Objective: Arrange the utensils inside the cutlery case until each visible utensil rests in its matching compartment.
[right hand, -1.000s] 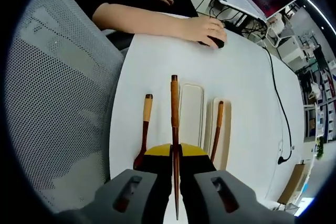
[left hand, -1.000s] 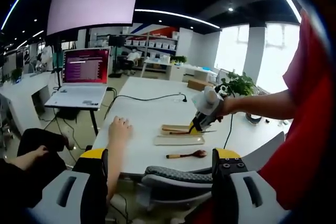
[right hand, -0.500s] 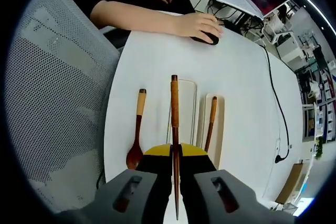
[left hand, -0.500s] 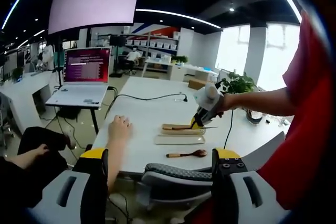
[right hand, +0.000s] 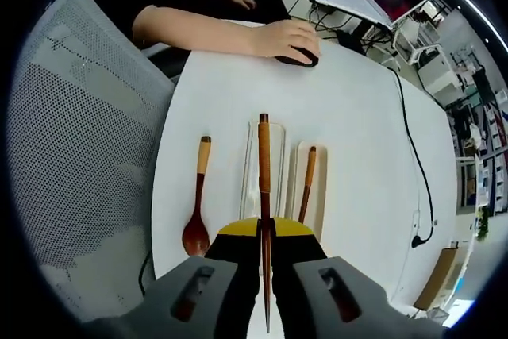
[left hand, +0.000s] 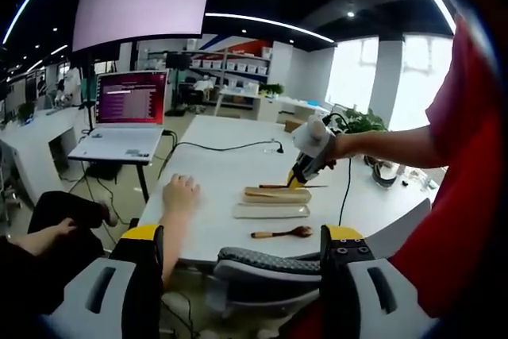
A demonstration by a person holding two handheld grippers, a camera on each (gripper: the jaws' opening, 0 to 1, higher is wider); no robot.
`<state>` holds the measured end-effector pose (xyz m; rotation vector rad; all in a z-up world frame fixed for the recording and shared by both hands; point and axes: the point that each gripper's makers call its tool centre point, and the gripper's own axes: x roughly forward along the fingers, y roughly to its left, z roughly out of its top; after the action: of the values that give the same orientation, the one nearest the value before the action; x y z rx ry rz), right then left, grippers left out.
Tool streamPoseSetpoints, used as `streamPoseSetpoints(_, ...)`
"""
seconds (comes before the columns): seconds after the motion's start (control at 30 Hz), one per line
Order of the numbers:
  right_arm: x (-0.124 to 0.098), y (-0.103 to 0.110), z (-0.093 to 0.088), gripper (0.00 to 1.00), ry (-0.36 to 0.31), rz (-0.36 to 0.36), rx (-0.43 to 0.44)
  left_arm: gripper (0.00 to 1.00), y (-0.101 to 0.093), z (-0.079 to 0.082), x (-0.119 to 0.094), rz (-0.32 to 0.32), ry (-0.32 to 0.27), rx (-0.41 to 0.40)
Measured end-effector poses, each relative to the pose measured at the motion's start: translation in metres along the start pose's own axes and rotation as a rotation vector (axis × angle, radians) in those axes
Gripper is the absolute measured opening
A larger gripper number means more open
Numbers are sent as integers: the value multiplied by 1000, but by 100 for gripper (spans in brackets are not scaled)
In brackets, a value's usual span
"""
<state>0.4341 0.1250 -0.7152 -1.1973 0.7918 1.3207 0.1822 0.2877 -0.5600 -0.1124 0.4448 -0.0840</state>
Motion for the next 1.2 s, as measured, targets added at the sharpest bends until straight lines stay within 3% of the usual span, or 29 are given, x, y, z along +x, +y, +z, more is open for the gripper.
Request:
streamPoseSetpoints(0.37,-7,-9,-8,1,10,-1,-6,82,-1,2,1,-6,6,16)
streamPoseSetpoints(1.2,-10,-36,1,1,-7,24,-29,82,0,3,-1,5,7,16)
